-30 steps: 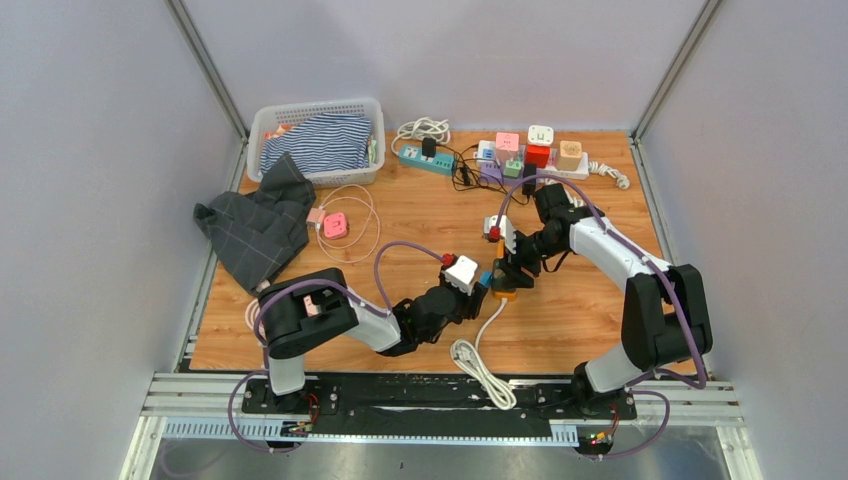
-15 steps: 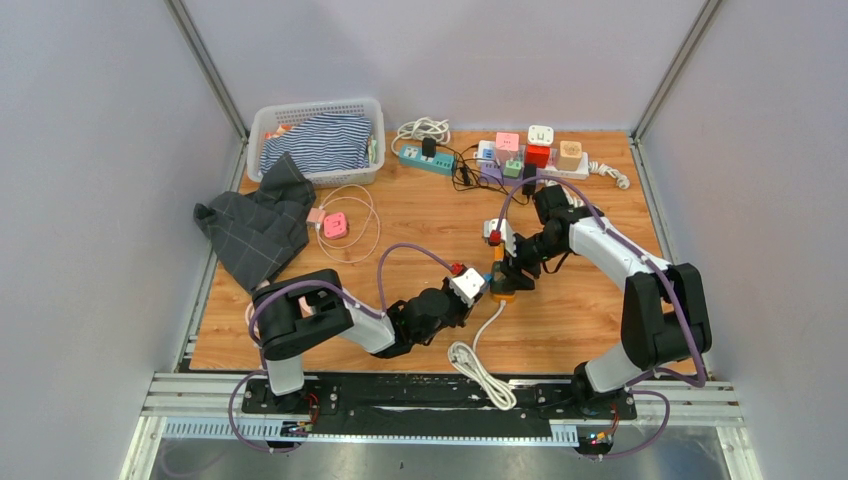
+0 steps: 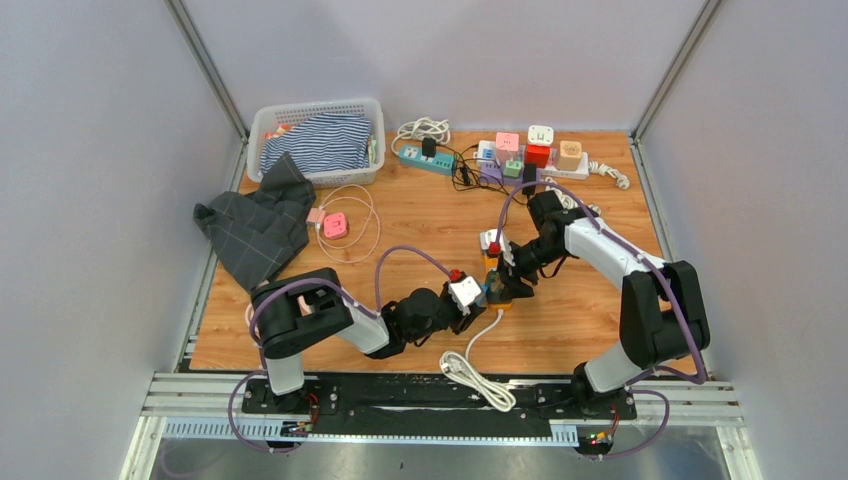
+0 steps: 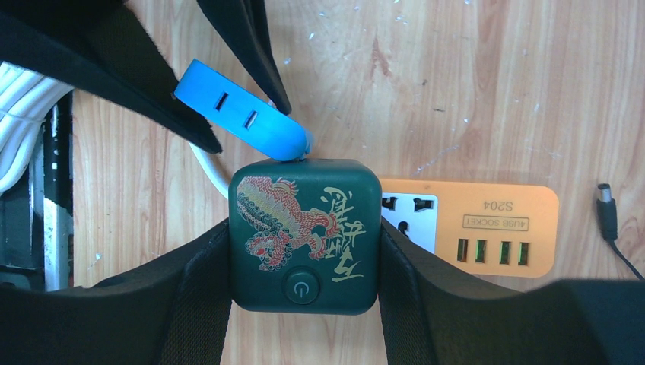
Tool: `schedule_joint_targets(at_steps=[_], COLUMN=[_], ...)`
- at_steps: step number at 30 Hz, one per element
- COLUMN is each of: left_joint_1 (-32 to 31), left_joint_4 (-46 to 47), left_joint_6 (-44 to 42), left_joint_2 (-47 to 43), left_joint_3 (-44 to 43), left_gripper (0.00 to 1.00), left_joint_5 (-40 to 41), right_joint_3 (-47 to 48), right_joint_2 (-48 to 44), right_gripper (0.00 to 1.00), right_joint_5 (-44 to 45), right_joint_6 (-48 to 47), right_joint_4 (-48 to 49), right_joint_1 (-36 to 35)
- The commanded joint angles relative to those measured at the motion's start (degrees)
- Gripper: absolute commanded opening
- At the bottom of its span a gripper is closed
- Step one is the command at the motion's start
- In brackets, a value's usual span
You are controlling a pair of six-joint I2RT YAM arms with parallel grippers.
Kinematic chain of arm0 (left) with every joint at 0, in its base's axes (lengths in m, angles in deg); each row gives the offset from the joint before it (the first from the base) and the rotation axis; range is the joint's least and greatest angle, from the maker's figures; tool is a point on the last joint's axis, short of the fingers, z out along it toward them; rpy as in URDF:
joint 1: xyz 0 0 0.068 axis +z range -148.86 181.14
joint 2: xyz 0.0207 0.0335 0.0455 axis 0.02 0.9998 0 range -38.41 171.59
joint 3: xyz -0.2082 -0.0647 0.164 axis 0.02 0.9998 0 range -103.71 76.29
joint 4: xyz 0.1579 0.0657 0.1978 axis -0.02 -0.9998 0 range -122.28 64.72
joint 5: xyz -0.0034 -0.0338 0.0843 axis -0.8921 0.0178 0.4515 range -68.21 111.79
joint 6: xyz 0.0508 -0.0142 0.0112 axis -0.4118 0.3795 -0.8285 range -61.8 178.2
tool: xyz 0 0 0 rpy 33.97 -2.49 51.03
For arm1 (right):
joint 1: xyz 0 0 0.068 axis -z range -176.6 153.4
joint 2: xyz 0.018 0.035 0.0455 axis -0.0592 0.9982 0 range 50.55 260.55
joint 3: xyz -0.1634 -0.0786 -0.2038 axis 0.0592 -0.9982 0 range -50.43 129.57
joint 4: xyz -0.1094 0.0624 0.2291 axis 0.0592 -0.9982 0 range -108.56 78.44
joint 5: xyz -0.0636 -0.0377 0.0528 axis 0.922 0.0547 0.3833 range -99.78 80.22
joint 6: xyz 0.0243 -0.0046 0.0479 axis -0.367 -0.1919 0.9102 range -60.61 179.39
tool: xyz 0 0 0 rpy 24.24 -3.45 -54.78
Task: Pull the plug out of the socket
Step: Remove the plug from the socket.
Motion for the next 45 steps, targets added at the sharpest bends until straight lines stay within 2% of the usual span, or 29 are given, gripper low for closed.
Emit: schedule_joint_targets(at_steps=[1,6,7,13,14,18,25,32,37,40,42,45], left_joint_1=[2.22,2.87,2.87,2.85,2.87,4.05,8.98,9.11,9.11,9.12,9.11,9.04], left_joint_4=[2.69,1.30,0.89,-2.63,-3.39,-4.56,-9.14,-8.02,0.51,5.78,2.07,-9.33], left_joint_6=[0.94,1.11,0.83,-2.91,-3.98,-6.33,6.78,5.43,7.41,8.61,8.15,5.08], left_joint_2=[-0.46,-0.47,-0.60,-2.98,-3.60,-6.00,-6.30,-0.16,5.16,5.29,2.32,-5.39], left_joint_3=[0.69,0.66,0.68,0.77,0.87,1.45,-3.70,-3.27,-0.11,1.50,0.95,-1.39], left_gripper=[0.33,0.01,0.00,0.00,0.00,0.00,0.00,0.00,0.00,0.00,0.00,0.00], left_joint_5=[-6.68,-8.58,-8.87,-10.29,-10.96,-18.23,-29.71,-25.85,-22.79,-22.89,-22.06,-19.94], right_joint_3=[-2.47,-2.80,-2.96,-3.80,-3.92,-4.65,-4.20,-4.35,-4.09,-4.08,-4.08,-4.21], right_joint_2=[1.52,0.86,0.75,0.76,0.80,0.99,2.62,3.20,4.03,4.27,4.34,4.36], right_gripper=[0.01,0.01,0.01,0.01,0.01,0.01,0.00,0.00,0.00,0.00,0.00,0.00], right_joint_5=[-2.80,-2.95,-2.80,-0.93,-0.78,0.03,2.14,3.96,5.28,5.62,5.74,6.00], right_joint_6=[-1.01,-2.10,-2.39,-4.21,-6.71,-11.55,-9.89,-8.12,-7.77,-7.63,-7.50,-7.33], right_joint_4=[-9.90,-10.32,-10.32,-10.43,-11.36,-13.36,-12.54,-11.21,-11.20,-11.13,-10.96,-10.77], right_joint_1=[-2.17,-2.54,-2.60,-4.07,-4.27,-4.43,-4.43,-4.44,-4.43,-4.43,-4.45,-4.43])
